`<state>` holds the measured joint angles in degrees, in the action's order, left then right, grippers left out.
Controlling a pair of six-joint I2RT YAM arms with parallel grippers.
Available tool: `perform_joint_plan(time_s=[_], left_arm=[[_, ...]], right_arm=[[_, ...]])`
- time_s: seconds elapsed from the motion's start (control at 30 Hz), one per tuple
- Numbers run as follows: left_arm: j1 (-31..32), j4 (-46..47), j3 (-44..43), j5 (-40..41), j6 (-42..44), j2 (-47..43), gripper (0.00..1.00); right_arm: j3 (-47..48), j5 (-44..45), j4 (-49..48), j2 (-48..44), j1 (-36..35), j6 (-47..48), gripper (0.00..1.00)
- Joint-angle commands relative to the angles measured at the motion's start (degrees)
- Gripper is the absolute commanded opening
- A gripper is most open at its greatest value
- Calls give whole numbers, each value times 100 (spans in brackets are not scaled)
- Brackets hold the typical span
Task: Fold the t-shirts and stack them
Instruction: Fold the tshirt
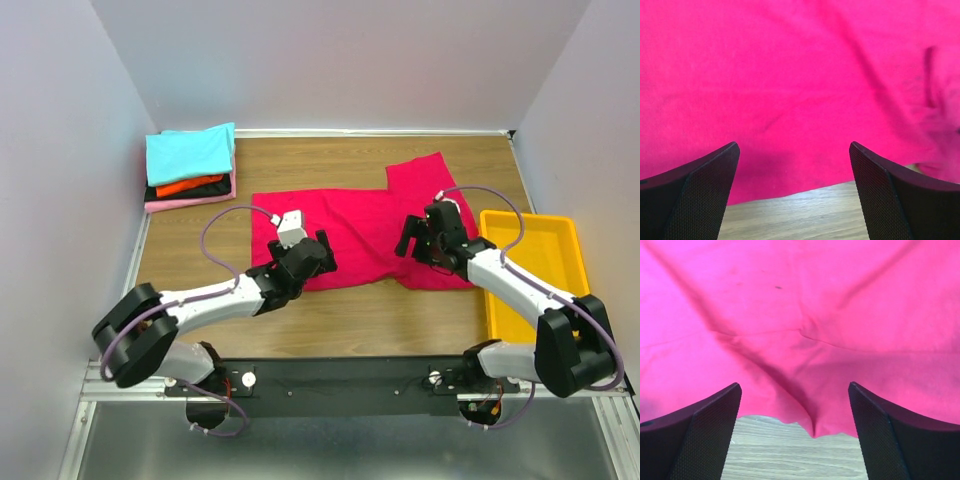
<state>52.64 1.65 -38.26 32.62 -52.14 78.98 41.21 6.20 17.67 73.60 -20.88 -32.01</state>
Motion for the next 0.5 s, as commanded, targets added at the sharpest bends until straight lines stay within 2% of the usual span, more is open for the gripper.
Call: perform_joint_plan(time_s=[0.0, 0.17, 0.23, 0.3, 0.47], left_arm=[[36, 116, -138, 421, 678, -558, 98], [27, -102, -497, 323, 1118, -1025, 98], [27, -488, -821, 482, 829, -1016, 98], [27, -683, -902, 491, 924, -999, 98], [36, 456, -263, 8, 1847, -1411, 98]], right_arm=[[282, 268, -88, 84, -214, 204, 96], [624, 627, -238, 224, -565, 204, 98], [730, 979, -247, 233, -627, 99, 98], [766, 1574, -247, 199, -671, -252, 99], [669, 1780, -369, -161, -689, -394, 100]])
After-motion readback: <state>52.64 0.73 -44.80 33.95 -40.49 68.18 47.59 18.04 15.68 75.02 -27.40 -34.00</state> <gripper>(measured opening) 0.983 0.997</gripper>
